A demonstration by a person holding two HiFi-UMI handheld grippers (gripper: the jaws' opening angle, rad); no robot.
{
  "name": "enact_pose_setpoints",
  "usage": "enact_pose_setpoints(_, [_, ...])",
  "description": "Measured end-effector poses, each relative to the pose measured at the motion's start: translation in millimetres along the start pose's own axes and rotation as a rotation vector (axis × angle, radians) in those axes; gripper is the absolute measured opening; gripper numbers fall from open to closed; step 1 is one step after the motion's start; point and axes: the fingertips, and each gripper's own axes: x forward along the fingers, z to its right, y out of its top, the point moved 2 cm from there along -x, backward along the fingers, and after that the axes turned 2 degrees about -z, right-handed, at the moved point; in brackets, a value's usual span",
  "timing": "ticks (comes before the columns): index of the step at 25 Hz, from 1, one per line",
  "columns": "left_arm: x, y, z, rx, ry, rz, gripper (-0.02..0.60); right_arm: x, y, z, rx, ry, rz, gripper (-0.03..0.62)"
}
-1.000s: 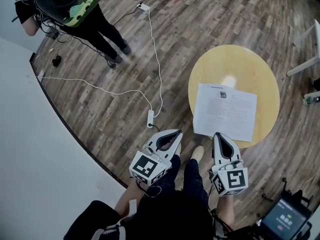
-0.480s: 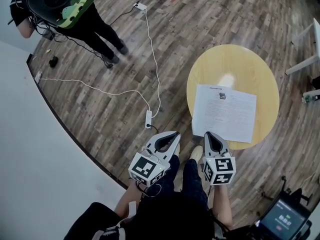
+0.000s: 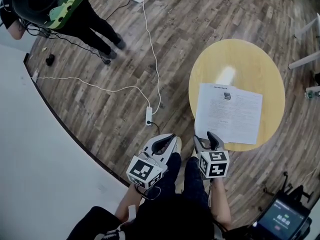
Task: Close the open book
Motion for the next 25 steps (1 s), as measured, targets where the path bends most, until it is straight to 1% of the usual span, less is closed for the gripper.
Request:
enact_pose_setpoints(1, [1.4, -1.7, -3.2, -0.005, 0.001, -0.004, -0.002, 5.2, -1.7, 1.8, 0.005, -0.010, -0.016, 0.215])
enact_pose_setpoints(2, [3.0, -3.0, -6.6, -0.009, 0.001, -0.007, -0.002, 10.8, -3.0, 4.0, 0.007, -0.022, -0.033, 0.239])
enact_pose_setpoints(6, [8.7, -6.3, -18.4, -0.026, 0.001, -0.016, -0.002, 31.0, -7.0, 11.9, 0.016, -0.083, -0.096, 0.241])
enact_pose_setpoints(8, [10.4, -7.6, -22.4, -0.035, 0.000, -0.020, -0.002, 38.7, -9.2, 13.5, 0.030, -0.104, -0.125, 0.288])
enact_pose_setpoints(9, [11.2, -8.1, -24.3, -0.039, -0.002, -0.022, -0.002, 42.0, -10.2, 13.9, 0.039, -0.112, -0.139, 0.290])
enact_pose_setpoints(10, [12.1, -8.5, -26.3, -0.042, -0.004, -0.023, -0.002, 45.1, -11.2, 14.0, 0.048, -0.119, -0.151, 0.319])
enact_pose_setpoints(12, [13.4, -8.7, -30.8, -0.048, -0.009, -0.024, -0.002, 50.5, -13.1, 14.6, 0.063, -0.140, -0.174, 0.322])
enact_pose_setpoints(18, [14.8, -14.3, -45.2, -0.072, -0.012, -0.026, -0.002, 64.6, -19.9, 21.2, 0.049, -0.260, -0.231, 0.322])
enact_pose_setpoints(25, [12.3, -19.4, -52.0, -0.099, -0.013, -0.043, -0.002, 71.7, -21.9, 22.2, 0.006, -0.337, -0.277, 0.321])
